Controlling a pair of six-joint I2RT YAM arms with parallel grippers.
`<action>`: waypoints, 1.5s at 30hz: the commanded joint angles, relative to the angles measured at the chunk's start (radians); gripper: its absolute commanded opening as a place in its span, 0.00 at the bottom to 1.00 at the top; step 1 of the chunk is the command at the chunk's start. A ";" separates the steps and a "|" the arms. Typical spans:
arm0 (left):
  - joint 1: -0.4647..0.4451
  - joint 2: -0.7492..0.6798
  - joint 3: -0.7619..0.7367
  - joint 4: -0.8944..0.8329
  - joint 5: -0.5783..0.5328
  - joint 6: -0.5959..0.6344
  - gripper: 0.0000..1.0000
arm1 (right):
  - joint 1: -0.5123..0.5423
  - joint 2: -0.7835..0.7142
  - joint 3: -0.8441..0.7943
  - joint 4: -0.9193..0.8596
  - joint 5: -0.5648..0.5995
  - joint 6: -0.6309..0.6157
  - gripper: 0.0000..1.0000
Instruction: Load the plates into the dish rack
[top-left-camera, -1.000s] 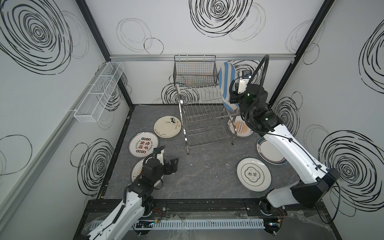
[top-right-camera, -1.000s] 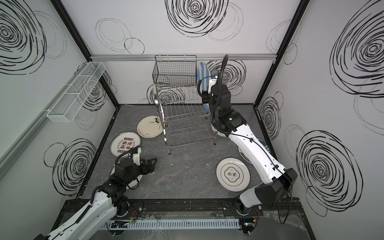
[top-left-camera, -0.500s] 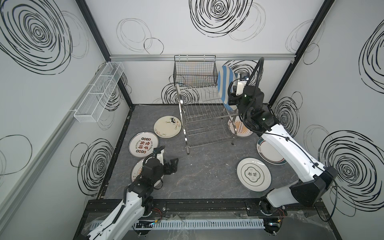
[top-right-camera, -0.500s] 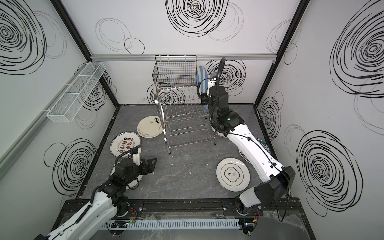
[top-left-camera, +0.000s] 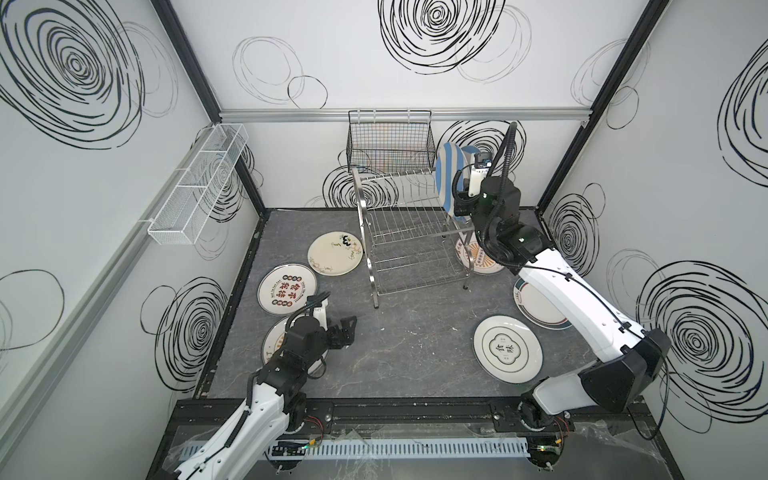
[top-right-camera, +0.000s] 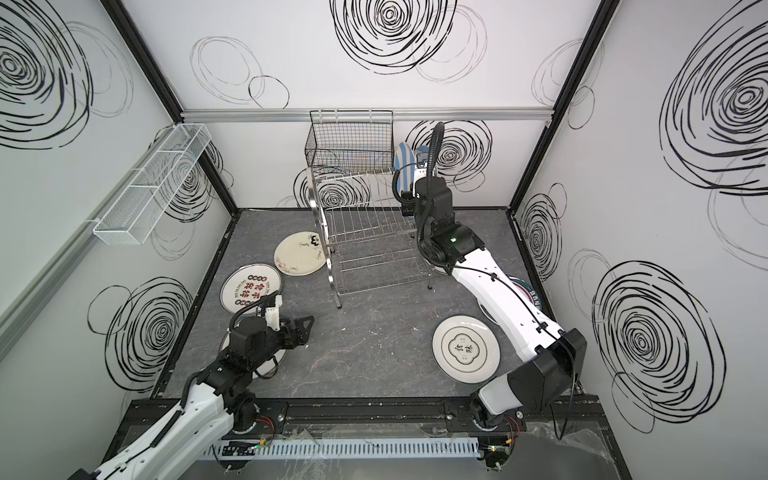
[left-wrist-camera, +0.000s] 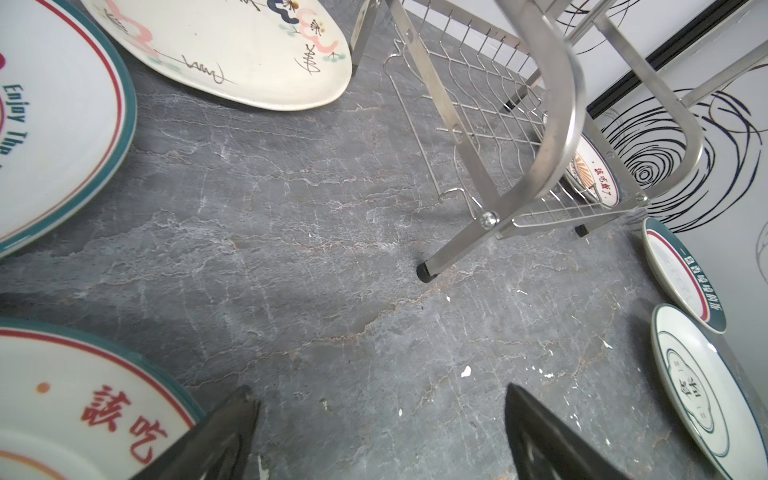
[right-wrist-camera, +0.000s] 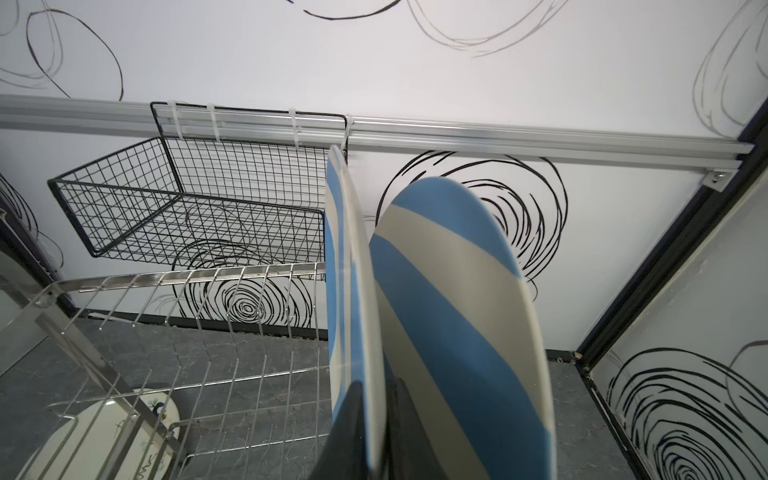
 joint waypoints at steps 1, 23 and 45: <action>0.007 -0.007 -0.006 0.054 0.010 0.012 0.96 | -0.003 -0.008 -0.002 0.046 -0.001 0.001 0.19; 0.009 -0.003 -0.002 0.046 -0.008 0.006 0.96 | 0.019 -0.049 0.176 -0.233 -0.026 -0.034 0.64; -0.190 0.078 0.204 -0.315 -0.401 -0.239 0.96 | 0.334 -0.678 -0.704 -0.014 -0.620 0.101 0.74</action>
